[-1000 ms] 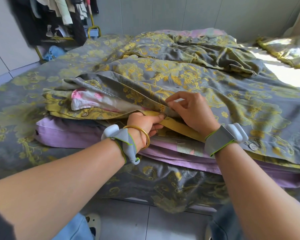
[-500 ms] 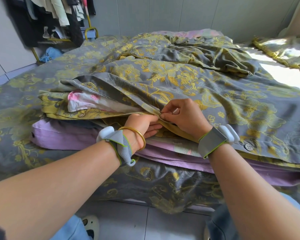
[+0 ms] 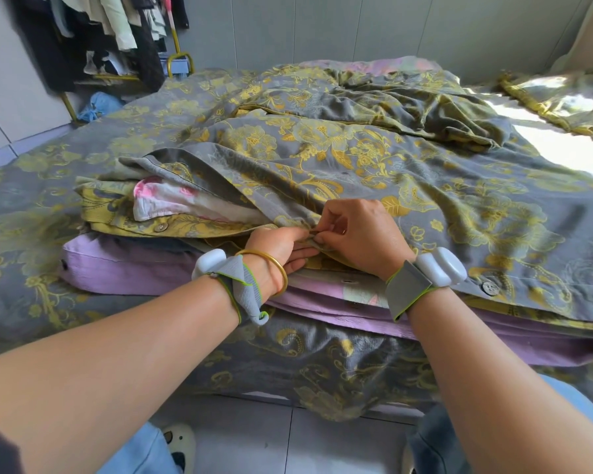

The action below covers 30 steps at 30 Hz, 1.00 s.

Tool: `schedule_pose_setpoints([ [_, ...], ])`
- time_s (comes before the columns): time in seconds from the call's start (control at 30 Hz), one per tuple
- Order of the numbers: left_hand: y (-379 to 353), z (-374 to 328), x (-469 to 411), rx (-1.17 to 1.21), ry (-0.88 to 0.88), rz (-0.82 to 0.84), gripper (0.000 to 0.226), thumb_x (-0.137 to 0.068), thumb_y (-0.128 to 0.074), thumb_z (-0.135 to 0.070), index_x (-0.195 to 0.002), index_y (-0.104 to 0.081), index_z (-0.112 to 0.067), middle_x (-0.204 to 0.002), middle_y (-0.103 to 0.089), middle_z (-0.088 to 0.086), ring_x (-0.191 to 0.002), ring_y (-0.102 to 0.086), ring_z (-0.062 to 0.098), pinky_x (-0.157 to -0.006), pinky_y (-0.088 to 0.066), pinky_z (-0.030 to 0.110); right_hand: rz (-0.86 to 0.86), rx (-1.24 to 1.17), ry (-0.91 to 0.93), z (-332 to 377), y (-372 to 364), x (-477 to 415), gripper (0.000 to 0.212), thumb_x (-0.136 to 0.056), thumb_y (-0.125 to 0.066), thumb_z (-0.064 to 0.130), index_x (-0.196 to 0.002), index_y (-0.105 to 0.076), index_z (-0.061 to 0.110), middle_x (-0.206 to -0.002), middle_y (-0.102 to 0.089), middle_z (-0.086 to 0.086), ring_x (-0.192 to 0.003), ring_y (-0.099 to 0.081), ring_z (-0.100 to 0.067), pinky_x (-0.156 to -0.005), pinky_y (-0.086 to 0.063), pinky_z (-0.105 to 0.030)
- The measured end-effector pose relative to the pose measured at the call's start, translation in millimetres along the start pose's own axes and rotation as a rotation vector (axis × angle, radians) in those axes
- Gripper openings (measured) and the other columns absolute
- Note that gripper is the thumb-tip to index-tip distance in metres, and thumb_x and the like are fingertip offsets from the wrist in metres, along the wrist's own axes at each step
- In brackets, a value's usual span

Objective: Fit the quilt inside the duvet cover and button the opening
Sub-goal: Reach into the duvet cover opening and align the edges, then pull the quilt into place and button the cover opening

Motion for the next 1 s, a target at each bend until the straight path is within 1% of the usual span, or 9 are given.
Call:
schedule_pose_setpoints([
  [0.1, 0.5, 1.4, -0.1, -0.016, -0.012, 0.001, 0.018, -0.095, -0.047, -0.013, -0.081, -0.056, -0.02, -0.05, -0.066, -0.009, -0.048, -0.065, -0.001, -0.053, -0.041, 0.017, 0.0, -0.034, -0.008, -0.8, -0.2, 0.8, 0.007, -0.077, -0.075, 0.028, -0.075, -0.069, 0.026, -0.07, -0.065, 0.013, -0.07, -0.062, -0.006, -0.066, -0.05, -0.025],
  [0.2, 0.8, 1.6, 0.3, -0.03, -0.049, -0.019, 0.015, -0.094, -0.049, -0.012, -0.082, -0.056, -0.019, -0.052, -0.068, -0.008, -0.05, -0.066, 0.001, -0.049, -0.041, 0.016, -0.015, -0.107, -0.031, -2.5, -0.8, 0.8, 0.009, -0.081, -0.073, 0.03, -0.077, -0.07, 0.023, -0.069, -0.067, 0.01, -0.067, -0.062, -0.006, -0.064, -0.05, -0.025],
  [0.33, 1.1, -0.2, -0.5, -0.065, -0.083, -0.044, 0.005, -0.091, -0.054, -0.014, -0.094, -0.058, -0.016, -0.073, -0.069, -0.001, -0.055, -0.067, 0.002, -0.048, -0.042, 0.016, -0.047, -0.169, -0.082, -3.5, -2.8, -0.6, 0.009, -0.083, -0.071, 0.031, -0.08, -0.071, 0.023, -0.072, -0.068, 0.008, -0.068, -0.061, -0.008, -0.065, -0.051, -0.026],
  [0.4, 1.8, -0.7, -1.4, -0.074, -0.092, -0.058, 0.009, -0.09, -0.057, -0.015, -0.098, -0.058, -0.014, -0.078, -0.068, 0.001, -0.061, -0.066, 0.004, -0.052, -0.044, 0.019, -0.056, -0.218, -0.116, -3.7, -3.2, -0.8, 0.006, -0.083, -0.072, 0.029, -0.084, -0.071, 0.023, -0.075, -0.068, 0.005, -0.069, -0.061, -0.01, -0.067, -0.053, -0.028],
  [0.53, 2.7, -1.3, -1.6, -0.078, -0.095, -0.068, 0.006, -0.089, -0.06, -0.014, -0.095, -0.059, -0.014, -0.081, -0.067, 0.003, -0.069, -0.065, 0.01, -0.055, -0.046, 0.022, -0.052, -0.287, -0.176, -2.1, -6.3, -1.8, 0.004, -0.083, -0.072, 0.024, -0.086, -0.073, 0.021, -0.075, -0.067, 0.001, -0.064, -0.056, -0.009, -0.065, -0.05, -0.026],
  [0.67, 2.5, -1.7, -0.1, -0.093, -0.083, -0.079, 0.002, -0.089, -0.06, -0.015, -0.089, -0.058, -0.016, -0.078, -0.067, 0.001, -0.066, -0.065, 0.01, -0.052, -0.045, 0.021, -0.01, -0.465, -0.292, 2.1, -8.2, -1.6, 0.006, -0.085, -0.069, 0.014, -0.086, -0.074, 0.015, -0.07, -0.065, -0.004, -0.061, -0.06, -0.011, -0.065, -0.052, -0.028],
  [0.83, 1.9, 0.3, -0.3, -0.172, -0.118, -0.113, 0.011, -0.086, -0.063, -0.015, -0.079, -0.056, -0.018, -0.075, -0.064, 0.0, -0.06, -0.061, 0.008, -0.05, -0.043, 0.02, 0.055, -0.685, -0.473, 4.5, -7.9, -0.5, 0.011, -0.091, -0.061, 0.007, -0.091, -0.073, 0.007, -0.068, -0.062, -0.003, -0.054, -0.051, -0.009, -0.054, -0.047, -0.015],
  [0.93, 3.2, 0.7, -1.6, -0.158, -0.11, -0.127, 0.009, -0.084, -0.067, -0.018, -0.081, -0.058, -0.017, -0.076, -0.064, 0.001, -0.058, -0.06, 0.009, -0.051, -0.043, 0.021, 0.071, -0.661, -0.484, 3.6, -7.2, -0.5, 0.012, -0.091, -0.062, 0.01, -0.092, -0.073, 0.008, -0.069, -0.063, -0.003, -0.056, -0.051, -0.009, -0.057, -0.047, -0.017],
  [1.0, 3.0, 0.2, -2.4, -0.114, -0.075, -0.127, 0.008, -0.084, -0.066, -0.022, -0.084, -0.059, -0.017, -0.073, -0.064, 0.0, -0.053, -0.059, 0.008, -0.051, -0.043, 0.021, 0.093, -0.513, -0.375, 4.1, -3.7, 0.1, 0.01, -0.087, -0.069, 0.021, -0.093, -0.074, 0.014, -0.074, -0.065, -0.004, -0.062, -0.054, -0.01, -0.065, -0.048, -0.023],
])
Point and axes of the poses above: each hand's wrist, its own x-axis away from the middle knuckle, its own y-axis out of the back of the hand, z = x × y, the point moved 1 cm from there along -x, towards the middle knuckle
